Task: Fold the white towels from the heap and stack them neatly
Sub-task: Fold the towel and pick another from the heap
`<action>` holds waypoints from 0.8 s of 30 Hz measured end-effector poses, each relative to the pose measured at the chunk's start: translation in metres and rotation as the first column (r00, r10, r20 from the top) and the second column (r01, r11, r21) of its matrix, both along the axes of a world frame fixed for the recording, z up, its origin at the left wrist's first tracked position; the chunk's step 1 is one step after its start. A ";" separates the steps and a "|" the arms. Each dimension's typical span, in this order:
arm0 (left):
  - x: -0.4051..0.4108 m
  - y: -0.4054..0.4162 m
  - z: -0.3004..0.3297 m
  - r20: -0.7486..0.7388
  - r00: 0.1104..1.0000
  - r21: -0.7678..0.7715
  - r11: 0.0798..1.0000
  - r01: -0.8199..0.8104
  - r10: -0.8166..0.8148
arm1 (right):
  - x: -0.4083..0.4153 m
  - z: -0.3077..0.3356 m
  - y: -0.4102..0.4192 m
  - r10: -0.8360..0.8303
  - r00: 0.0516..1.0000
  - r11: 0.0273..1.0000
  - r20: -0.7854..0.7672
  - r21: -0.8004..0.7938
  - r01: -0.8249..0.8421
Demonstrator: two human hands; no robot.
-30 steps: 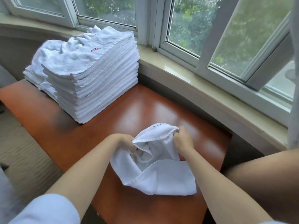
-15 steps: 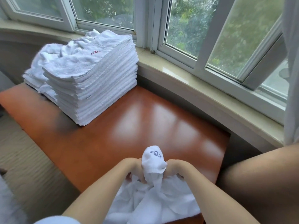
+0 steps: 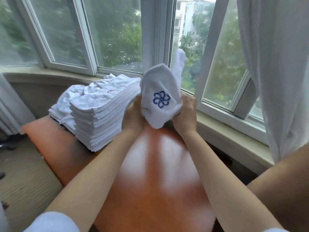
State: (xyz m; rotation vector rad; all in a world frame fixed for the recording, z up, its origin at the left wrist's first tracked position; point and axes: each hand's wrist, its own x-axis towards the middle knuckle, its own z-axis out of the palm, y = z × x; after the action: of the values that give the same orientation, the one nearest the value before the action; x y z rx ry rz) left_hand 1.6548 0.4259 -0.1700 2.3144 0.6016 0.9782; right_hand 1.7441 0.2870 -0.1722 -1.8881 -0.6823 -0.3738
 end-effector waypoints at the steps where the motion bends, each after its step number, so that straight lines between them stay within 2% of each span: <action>1: -0.016 -0.005 -0.014 -0.080 0.997 -0.014 1.000 -0.023 0.021 | -0.006 -0.014 -0.011 -0.033 0.998 0.999 -0.049 -0.031 0.031; 3: -0.053 -0.013 -0.048 -0.265 0.962 -0.003 0.998 -0.064 0.061 | -0.020 -0.050 -0.041 -0.132 0.979 0.986 -0.154 -0.120 0.115; 4: -0.071 -0.017 -0.064 -0.371 0.925 0.049 0.996 -0.070 0.083 | -0.026 -0.067 -0.058 -0.169 0.966 0.975 -0.196 -0.179 0.134; 5: -0.087 -0.023 -0.080 -0.491 0.866 0.097 0.994 -0.058 0.098 | -0.034 -0.084 -0.076 -0.206 0.951 0.956 -0.232 -0.256 0.145; 7: -0.115 -0.041 -0.110 -0.724 0.683 0.105 0.994 -0.028 0.096 | -0.050 -0.117 -0.114 -0.284 0.923 0.852 -0.261 -0.510 0.118; 8: -0.126 -0.053 -0.122 -0.799 0.594 0.082 0.996 -0.040 0.090 | -0.059 -0.130 -0.131 -0.308 0.917 0.782 -0.255 -0.617 0.091; 9: -0.136 -0.066 -0.133 -0.836 0.541 0.071 0.996 -0.049 0.086 | -0.069 -0.141 -0.147 -0.326 0.909 0.733 -0.259 -0.676 0.070; 10: -0.145 -0.079 -0.140 -0.832 0.545 0.103 0.994 -0.030 0.102 | -0.078 -0.150 -0.161 -0.341 0.894 0.726 -0.291 -0.685 0.055; 11: -0.154 -0.093 -0.147 -0.788 0.599 0.178 0.984 -0.003 0.145 | -0.086 -0.157 -0.172 -0.343 0.881 0.754 -0.325 -0.654 0.052; 13: -0.168 -0.117 -0.152 -0.593 0.771 0.380 0.925 0.014 0.232 | -0.103 -0.162 -0.193 -0.315 0.887 0.833 -0.337 -0.547 0.088; 14: -0.176 -0.128 -0.153 -0.447 0.860 0.444 0.896 -0.027 0.247 | -0.109 -0.161 -0.204 -0.291 0.893 0.888 -0.342 -0.443 0.120; 15: -0.183 -0.140 -0.151 -0.313 0.920 0.436 0.896 -0.082 0.237 | -0.114 -0.160 -0.214 -0.259 0.905 0.934 -0.336 -0.325 0.147; 16: -0.190 -0.151 -0.150 -0.240 0.947 0.374 0.921 -0.111 0.212 | -0.118 -0.157 -0.223 -0.222 0.919 0.960 -0.326 -0.239 0.147; 17: -0.198 -0.161 -0.150 -0.281 0.944 0.279 0.956 -0.094 0.175 | -0.122 -0.156 -0.232 -0.152 0.935 0.972 -0.322 -0.222 0.082; 18: -0.205 -0.168 -0.149 -0.455 0.885 0.138 0.990 -0.041 0.100 | -0.125 -0.154 -0.240 -0.054 0.943 0.940 -0.328 -0.336 -0.064; 19: -0.213 -0.175 -0.151 -0.692 0.722 -0.024 1.000 0.011 -0.025 | -0.128 -0.153 -0.245 0.021 0.923 0.783 -0.384 -0.568 -0.254; 20: -0.221 -0.182 -0.154 -0.827 0.533 -0.190 0.981 0.030 -0.176 | -0.133 -0.152 -0.250 0.072 0.879 0.544 -0.472 -0.720 -0.431; 21: -0.229 -0.191 -0.158 -0.866 0.405 -0.318 0.948 0.006 -0.293 | -0.138 -0.154 -0.255 0.035 0.808 0.379 -0.588 -0.740 -0.555; 22: -0.237 -0.199 -0.163 -0.871 0.326 -0.394 0.919 -0.019 -0.367 | -0.142 -0.159 -0.260 -0.007 0.730 0.270 -0.683 -0.704 -0.657; 24: -0.249 -0.216 -0.169 -0.894 0.159 -0.435 0.896 -0.092 -0.418 | -0.149 -0.169 -0.268 -0.086 0.659 0.122 -0.747 -0.664 -0.737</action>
State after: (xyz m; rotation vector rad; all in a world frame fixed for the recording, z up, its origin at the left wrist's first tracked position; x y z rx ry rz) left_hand 1.4054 0.2102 -0.3393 2.2487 0.8550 -0.9643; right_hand 1.5954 0.0191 -0.3408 -2.6230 -0.9565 1.4514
